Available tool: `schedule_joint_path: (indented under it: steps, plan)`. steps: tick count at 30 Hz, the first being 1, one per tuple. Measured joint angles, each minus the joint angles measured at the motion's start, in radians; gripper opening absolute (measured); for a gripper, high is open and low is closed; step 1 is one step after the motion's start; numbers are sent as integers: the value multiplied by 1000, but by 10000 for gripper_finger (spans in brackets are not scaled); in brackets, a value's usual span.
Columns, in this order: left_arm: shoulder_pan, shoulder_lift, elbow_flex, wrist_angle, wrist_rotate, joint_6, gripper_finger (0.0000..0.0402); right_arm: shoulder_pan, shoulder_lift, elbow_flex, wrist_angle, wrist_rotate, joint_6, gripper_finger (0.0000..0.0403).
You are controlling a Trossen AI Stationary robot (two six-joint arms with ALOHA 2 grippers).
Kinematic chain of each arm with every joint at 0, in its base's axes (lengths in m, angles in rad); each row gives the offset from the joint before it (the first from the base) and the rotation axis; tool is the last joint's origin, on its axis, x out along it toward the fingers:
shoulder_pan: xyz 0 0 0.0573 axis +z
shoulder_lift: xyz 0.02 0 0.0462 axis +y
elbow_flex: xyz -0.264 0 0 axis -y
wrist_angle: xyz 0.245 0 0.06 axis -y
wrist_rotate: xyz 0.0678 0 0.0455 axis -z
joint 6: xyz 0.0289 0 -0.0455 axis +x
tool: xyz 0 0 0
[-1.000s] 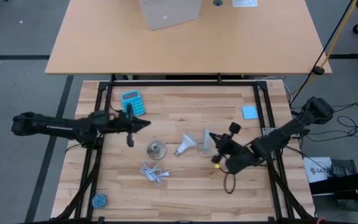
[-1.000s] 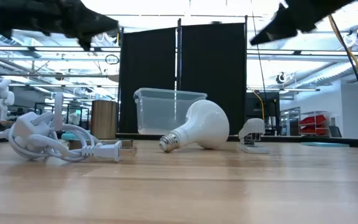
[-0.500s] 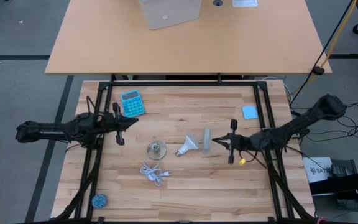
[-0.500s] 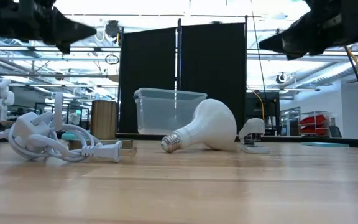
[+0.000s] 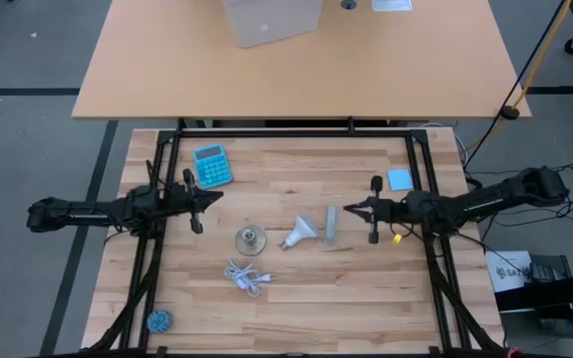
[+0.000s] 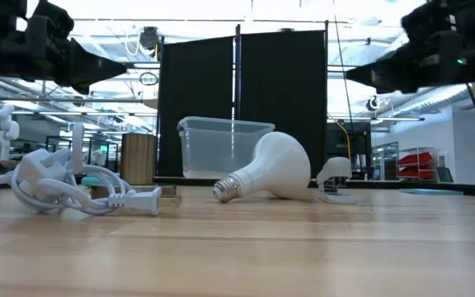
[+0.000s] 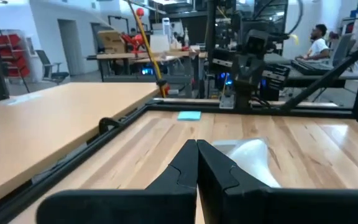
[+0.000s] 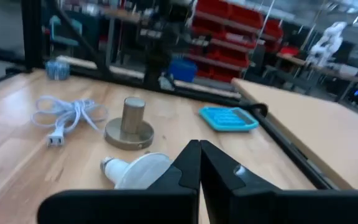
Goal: Screw lightbulb
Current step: Return to Home Position
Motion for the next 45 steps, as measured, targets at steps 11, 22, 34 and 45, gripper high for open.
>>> schedule_joint_path:
  steps: [11,22,34,45]
  plan:
    - [-1,-168,-1,-209,13,-3,0,-5,-316,-106,-215,5,36,0]
    - [0,-258,16,-360,12,-5,0,-3,-633,-105,-515,57,29,0]
    - [0,-258,16,-364,32,-49,0,-2,-863,-103,-679,26,-2,0]
    - [-2,-255,16,-365,33,-105,0,-2,-865,-103,-685,-21,154,0]
